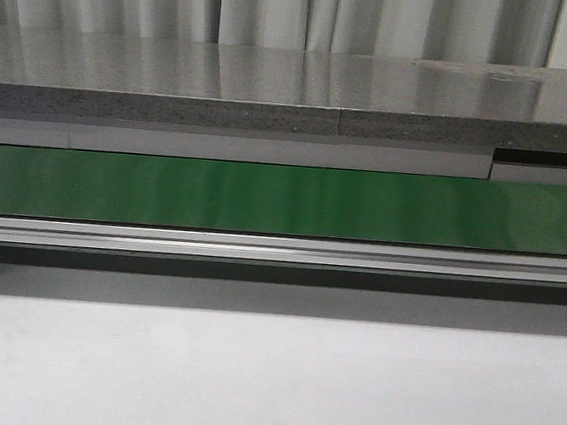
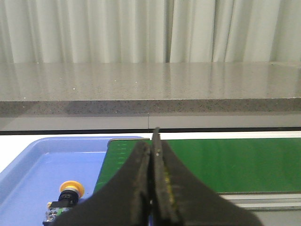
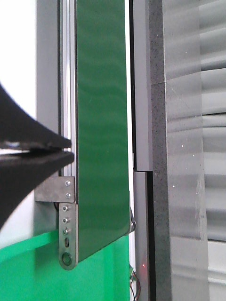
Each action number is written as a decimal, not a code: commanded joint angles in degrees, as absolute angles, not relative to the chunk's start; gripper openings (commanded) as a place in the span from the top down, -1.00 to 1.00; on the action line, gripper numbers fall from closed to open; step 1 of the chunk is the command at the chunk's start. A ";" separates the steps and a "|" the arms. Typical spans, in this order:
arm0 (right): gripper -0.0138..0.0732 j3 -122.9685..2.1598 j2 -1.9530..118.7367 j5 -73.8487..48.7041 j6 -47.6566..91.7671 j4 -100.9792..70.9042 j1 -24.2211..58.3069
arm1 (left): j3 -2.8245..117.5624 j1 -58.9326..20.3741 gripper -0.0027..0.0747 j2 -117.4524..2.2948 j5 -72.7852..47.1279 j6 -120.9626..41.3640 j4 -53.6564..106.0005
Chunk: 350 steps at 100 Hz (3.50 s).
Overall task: Move button from left to right
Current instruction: 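Move the left gripper toward the yellow-capped button in the blue tray, then lower the left gripper around the yellow-capped button and close it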
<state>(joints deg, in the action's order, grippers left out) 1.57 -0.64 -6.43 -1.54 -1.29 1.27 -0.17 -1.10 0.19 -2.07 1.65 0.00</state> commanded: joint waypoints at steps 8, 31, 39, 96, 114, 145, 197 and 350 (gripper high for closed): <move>0.84 0.57 -1.66 -1.90 -1.45 -0.88 1.20 | -2.69 -1.05 0.99 1.93 2.34 2.32 0.00; 0.84 0.57 -1.66 -1.90 -1.45 -0.88 1.20 | -2.69 -1.05 0.99 1.93 2.34 2.32 0.00; 0.84 0.57 -1.66 -1.90 -1.45 -0.88 1.20 | -2.69 -1.05 0.98 1.93 2.67 2.32 0.00; 0.84 0.57 -1.66 -1.90 -1.45 -0.88 1.20 | 20.80 -1.05 0.98 -5.75 -13.66 2.32 0.73; 0.84 0.57 -1.66 -1.90 -1.45 -0.88 1.20 | 35.38 -1.05 0.99 -17.26 -36.54 2.32 0.73; 0.84 0.57 -1.66 -1.90 -1.45 -0.88 1.20 | 46.79 -1.05 0.99 -32.32 -53.96 2.32 4.61; 0.84 0.57 -1.66 -1.90 -1.45 -0.88 1.20 | 46.79 -1.05 0.65 -38.34 -53.34 2.32 5.46; 0.84 0.57 -1.66 -1.90 -1.45 -0.88 1.20 | 73.96 21.20 -0.46 -89.86 -47.54 0.00 -2.11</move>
<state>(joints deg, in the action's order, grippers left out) 1.57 -0.64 -6.43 -1.54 -1.29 1.27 71.96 19.91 -88.40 -50.75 0.00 -3.37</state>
